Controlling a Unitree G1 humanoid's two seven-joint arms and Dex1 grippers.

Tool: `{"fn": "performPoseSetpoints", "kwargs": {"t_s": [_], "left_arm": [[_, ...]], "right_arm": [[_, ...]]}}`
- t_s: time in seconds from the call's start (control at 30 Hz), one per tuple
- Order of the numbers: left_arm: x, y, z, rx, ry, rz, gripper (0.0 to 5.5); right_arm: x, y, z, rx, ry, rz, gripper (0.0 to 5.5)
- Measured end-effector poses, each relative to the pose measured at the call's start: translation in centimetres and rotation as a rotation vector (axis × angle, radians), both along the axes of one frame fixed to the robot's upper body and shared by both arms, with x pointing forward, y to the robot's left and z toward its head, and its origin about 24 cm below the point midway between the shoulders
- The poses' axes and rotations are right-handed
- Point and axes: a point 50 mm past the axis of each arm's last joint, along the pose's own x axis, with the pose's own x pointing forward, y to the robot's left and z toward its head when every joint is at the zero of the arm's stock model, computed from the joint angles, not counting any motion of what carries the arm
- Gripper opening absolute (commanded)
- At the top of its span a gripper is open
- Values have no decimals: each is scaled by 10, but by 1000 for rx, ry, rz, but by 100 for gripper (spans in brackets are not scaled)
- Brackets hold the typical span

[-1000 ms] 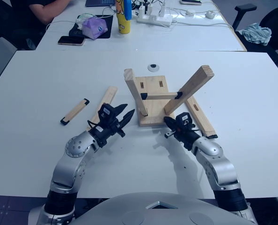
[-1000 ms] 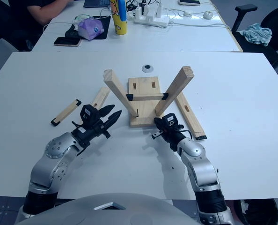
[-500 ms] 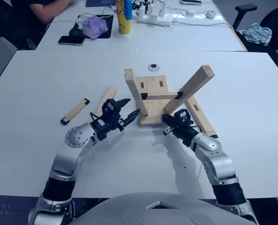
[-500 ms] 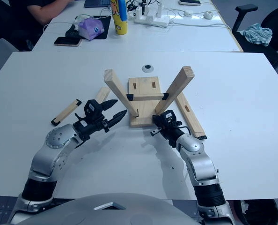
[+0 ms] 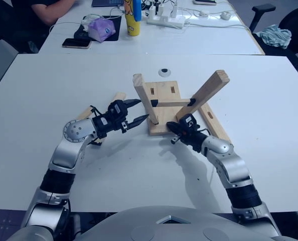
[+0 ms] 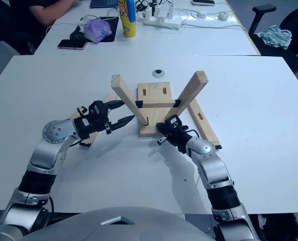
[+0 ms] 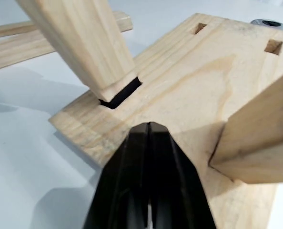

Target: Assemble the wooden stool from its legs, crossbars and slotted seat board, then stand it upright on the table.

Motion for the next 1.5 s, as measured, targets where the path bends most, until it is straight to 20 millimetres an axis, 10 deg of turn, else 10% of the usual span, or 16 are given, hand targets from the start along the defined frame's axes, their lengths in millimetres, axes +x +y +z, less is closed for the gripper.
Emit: {"fn": "performPoseSetpoints", "kwargs": {"t_s": [1.03, 1.5], "left_arm": [[30, -10, 2, -80, -26, -47, 274], [32, -3, 2, -149, 49, -21, 433]], "right_arm": [[50, -15, 7, -463, -244, 290, 0], [52, -18, 3, -451, -269, 307, 0]]}}
